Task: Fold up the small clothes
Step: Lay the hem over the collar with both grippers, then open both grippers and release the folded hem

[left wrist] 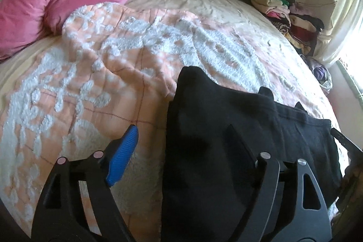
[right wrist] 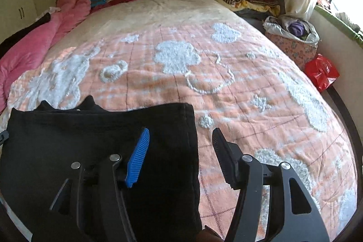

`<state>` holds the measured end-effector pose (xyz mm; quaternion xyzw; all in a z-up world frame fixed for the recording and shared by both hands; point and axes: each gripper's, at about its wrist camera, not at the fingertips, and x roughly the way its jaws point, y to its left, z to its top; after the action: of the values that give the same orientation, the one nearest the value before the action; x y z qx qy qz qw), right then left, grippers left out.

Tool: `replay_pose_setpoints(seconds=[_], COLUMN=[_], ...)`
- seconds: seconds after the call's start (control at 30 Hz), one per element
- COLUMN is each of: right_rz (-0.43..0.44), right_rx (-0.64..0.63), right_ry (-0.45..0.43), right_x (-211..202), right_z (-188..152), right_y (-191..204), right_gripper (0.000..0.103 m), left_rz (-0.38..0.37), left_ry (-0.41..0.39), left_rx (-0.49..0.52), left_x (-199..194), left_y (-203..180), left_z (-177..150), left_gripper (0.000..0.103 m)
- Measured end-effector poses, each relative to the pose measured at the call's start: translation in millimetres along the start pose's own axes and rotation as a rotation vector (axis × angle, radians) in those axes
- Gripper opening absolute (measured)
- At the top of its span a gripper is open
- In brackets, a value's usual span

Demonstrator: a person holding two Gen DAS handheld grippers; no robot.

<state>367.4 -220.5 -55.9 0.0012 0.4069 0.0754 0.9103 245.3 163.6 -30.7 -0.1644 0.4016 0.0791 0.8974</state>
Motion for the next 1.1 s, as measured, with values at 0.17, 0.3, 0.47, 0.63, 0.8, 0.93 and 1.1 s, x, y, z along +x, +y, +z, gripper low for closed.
replay_pose_setpoints(seconds=[0.17, 0.3, 0.47, 0.63, 0.8, 0.93, 1.1], right_rz=[0.045, 0.008, -0.028, -0.039, -0.046, -0.056, -0.060], right_rx=[0.024, 0.032, 0.050, 0.095, 0.080, 0.080, 0.089], right_ry=[-0.018, -0.116, -0.047, -0.016, -0.016, -0.021, -0.023], right_x=[-1.9, -21.6, -5.5, -5.5, -12.6, -19.1, -28.9], right_z=[-5.0, -0.6, -4.8, -16.8, -26.9, -35.0, -47.3], right_y=[-3.5, -7.5, -12.5, -15.7, -12.4, -13.3, -18.4], right_gripper=[0.008, 0.007, 0.007, 0.009, 0.015, 0.031, 0.043], left_rz=[0.008, 0.019, 0.048, 0.047, 0.048, 0.048, 0.049], left_ry=[-0.018, -0.072, -0.058, -0.051, -0.036, -0.029, -0.020], left_rx=[0.036, 0.066, 0.086, 0.099, 0.103, 0.101, 0.099], left_x=[1.5, -10.9, -3.8, -7.1, -5.2, -6.5, -10.2], left_y=[-2.2, -4.0, -3.7, -4.6, -4.6, -4.7, -5.4], left_z=[-3.0, 0.8, -2.2, -3.5, -7.7, -10.2, -14.6], left_gripper=[0.006, 0.003, 0.003, 0.003, 0.004, 0.005, 0.011])
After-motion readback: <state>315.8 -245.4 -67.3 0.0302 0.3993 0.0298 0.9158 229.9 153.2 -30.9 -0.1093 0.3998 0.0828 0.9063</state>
